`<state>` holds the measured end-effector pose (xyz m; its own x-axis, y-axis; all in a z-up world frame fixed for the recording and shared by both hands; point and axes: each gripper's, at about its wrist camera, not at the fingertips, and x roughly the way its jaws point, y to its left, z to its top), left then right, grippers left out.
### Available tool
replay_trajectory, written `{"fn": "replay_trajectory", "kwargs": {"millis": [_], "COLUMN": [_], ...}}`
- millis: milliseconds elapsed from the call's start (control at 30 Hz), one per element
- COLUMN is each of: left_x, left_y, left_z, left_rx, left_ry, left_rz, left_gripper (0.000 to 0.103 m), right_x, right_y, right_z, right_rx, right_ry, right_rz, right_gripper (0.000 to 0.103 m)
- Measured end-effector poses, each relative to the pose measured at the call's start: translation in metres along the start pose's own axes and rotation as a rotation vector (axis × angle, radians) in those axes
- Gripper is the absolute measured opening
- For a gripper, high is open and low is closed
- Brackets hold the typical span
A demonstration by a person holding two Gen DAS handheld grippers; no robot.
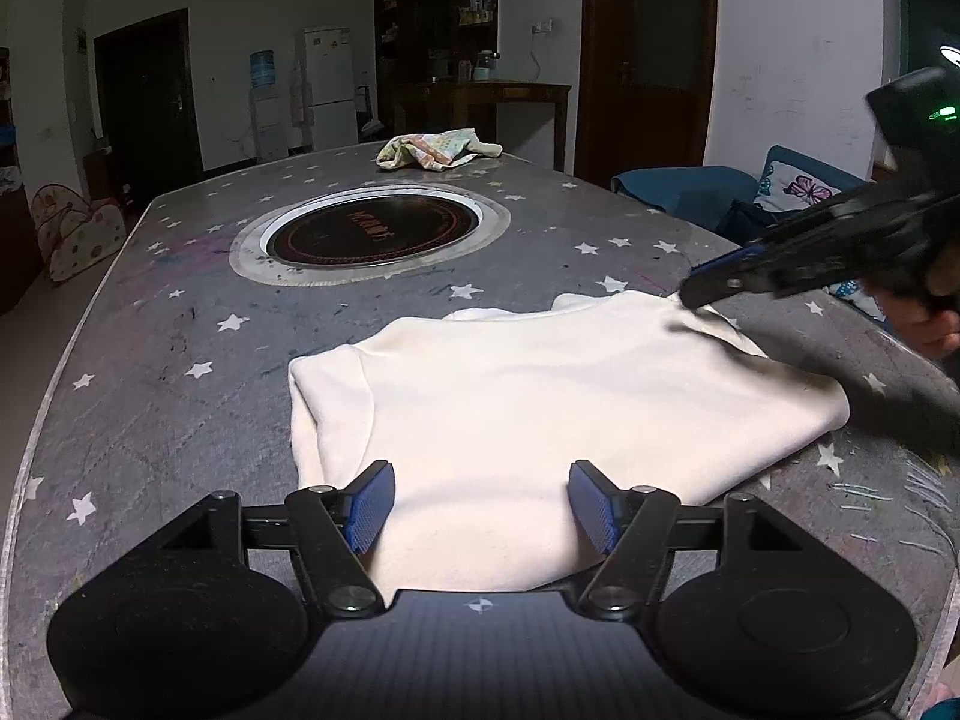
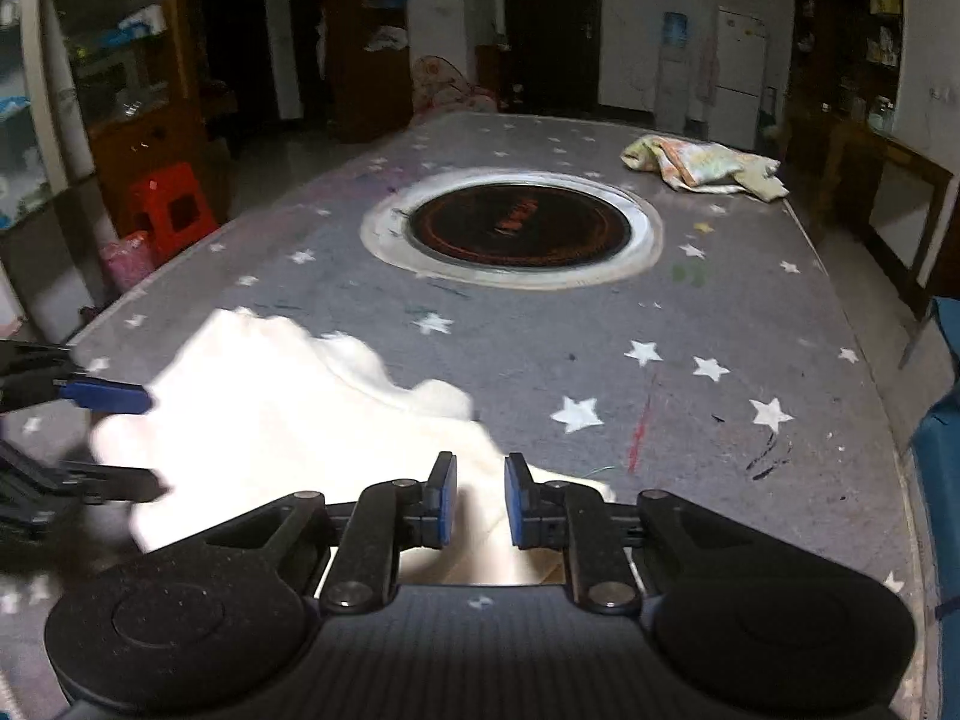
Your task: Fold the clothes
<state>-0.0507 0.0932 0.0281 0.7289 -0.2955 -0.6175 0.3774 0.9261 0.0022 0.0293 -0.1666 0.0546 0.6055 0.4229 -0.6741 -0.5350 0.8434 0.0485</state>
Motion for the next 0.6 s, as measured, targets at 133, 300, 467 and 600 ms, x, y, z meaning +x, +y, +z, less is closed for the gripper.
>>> {"fn": "replay_trajectory", "kwargs": {"millis": [133,300,467,600], "left_x": [0.000,-0.001,0.001,0.000], "left_y": [0.000,-0.001,-0.001,-0.001], "left_z": [0.000,-0.001,-0.002,-0.002], "left_rx": [0.003,0.006,0.017,0.017], "left_ry": [0.000,0.000,0.005,0.006], "left_rz": [0.002,0.003,0.009,0.013], "left_gripper": [0.068,0.068,0.069,0.069], "right_x": [-0.019,-0.023,-0.028,-0.046], "right_y": [0.020,0.038,0.033,0.032], "right_z": [-0.010,-0.031,-0.038,-0.037], "right_rx": [-0.070,-0.149,-0.137,-0.169], "right_ry": [0.021,0.089,0.108,0.107], "right_rz": [0.082,0.121,0.098,0.072], "right_gripper": [0.015,0.015,0.015,0.015]}}
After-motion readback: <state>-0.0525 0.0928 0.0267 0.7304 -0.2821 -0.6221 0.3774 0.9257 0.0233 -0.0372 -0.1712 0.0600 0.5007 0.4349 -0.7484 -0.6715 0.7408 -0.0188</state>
